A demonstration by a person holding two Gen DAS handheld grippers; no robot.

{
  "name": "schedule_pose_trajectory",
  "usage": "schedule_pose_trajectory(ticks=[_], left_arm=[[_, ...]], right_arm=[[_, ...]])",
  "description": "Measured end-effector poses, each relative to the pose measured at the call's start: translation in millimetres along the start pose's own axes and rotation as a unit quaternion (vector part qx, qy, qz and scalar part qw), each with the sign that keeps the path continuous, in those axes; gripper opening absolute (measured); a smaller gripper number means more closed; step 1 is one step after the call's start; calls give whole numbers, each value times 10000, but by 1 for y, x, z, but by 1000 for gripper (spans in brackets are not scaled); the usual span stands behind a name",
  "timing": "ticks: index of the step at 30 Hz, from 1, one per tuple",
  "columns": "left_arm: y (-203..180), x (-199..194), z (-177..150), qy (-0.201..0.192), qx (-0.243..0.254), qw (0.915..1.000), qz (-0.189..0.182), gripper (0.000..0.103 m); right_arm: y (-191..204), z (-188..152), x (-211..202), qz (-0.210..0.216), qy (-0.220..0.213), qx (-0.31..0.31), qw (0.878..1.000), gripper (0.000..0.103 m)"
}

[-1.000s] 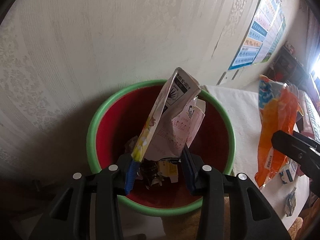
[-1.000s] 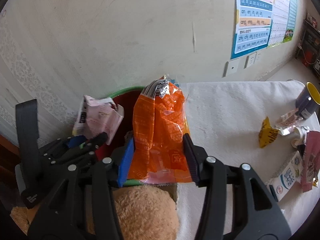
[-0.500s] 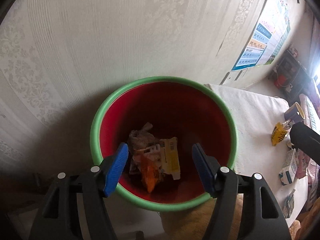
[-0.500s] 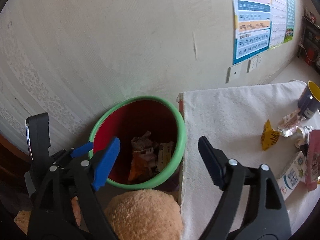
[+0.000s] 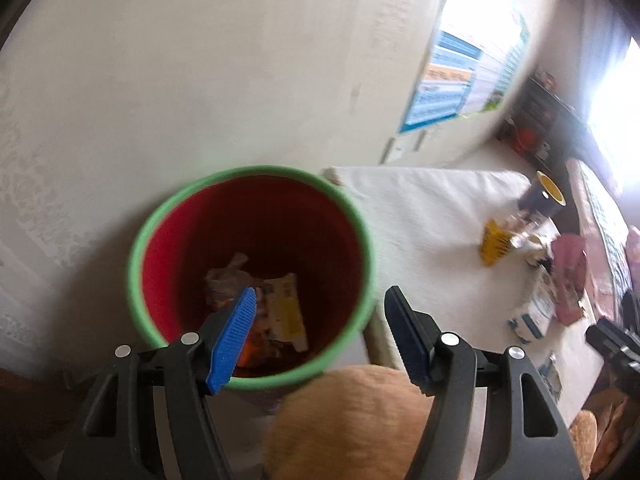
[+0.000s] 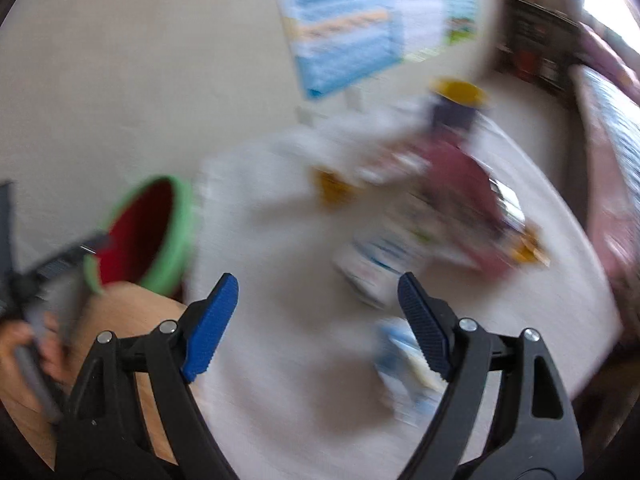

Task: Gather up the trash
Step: 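Grasp the blue-white wrapper with the right gripper while the left gripper grasps the yellow-foil wrapper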

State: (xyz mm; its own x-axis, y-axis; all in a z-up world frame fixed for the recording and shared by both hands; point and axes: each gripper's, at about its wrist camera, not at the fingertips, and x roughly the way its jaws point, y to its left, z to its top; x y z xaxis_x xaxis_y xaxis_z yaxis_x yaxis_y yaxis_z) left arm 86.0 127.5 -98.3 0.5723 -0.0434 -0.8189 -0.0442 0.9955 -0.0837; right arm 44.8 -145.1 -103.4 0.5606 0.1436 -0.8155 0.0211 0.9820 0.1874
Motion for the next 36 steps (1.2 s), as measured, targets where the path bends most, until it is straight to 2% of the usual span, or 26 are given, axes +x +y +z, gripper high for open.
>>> schedule_pose_trajectory(ticks=[2,5,9,12,15,17,19,22,28,32,36], left_arm=[[-16,2,-2,59,193,9998,-58,64],[-44,3,-6,117,504,9985,-153,64],[-74,7,-10,272,730,9963,-367,64],[-99,10,-19,478,908,9928,-617,64],[-125,15,-26,575,1185,9891,-662,64],[-141,24,-25,655,1240,9876,-711,64],[-151,31,-20,695,1223,9873,-743,64],[-171,49,-5,711,1176,9873,-804,64],[-205,90,19,612,1250,9883,-624,63],[-227,122,25,693,1555,9841,-512,62],[-239,138,28,690,1656,9821,-574,62]], right_arm=[[-31,-18,5,-350,222,278,9988,80],[-60,-45,16,-338,524,708,9955,80],[-65,-71,35,-307,794,706,9939,80],[-66,-74,42,-257,768,717,9941,78],[-73,-76,40,-145,640,878,9940,76],[-77,-77,40,-69,583,928,9940,67],[-81,-79,46,151,677,944,9931,35],[-81,-81,50,319,710,894,9929,28],[-81,-82,45,613,571,851,9928,27],[-92,-82,50,745,607,1074,9896,27],[-99,-82,51,866,613,1192,9872,27]])
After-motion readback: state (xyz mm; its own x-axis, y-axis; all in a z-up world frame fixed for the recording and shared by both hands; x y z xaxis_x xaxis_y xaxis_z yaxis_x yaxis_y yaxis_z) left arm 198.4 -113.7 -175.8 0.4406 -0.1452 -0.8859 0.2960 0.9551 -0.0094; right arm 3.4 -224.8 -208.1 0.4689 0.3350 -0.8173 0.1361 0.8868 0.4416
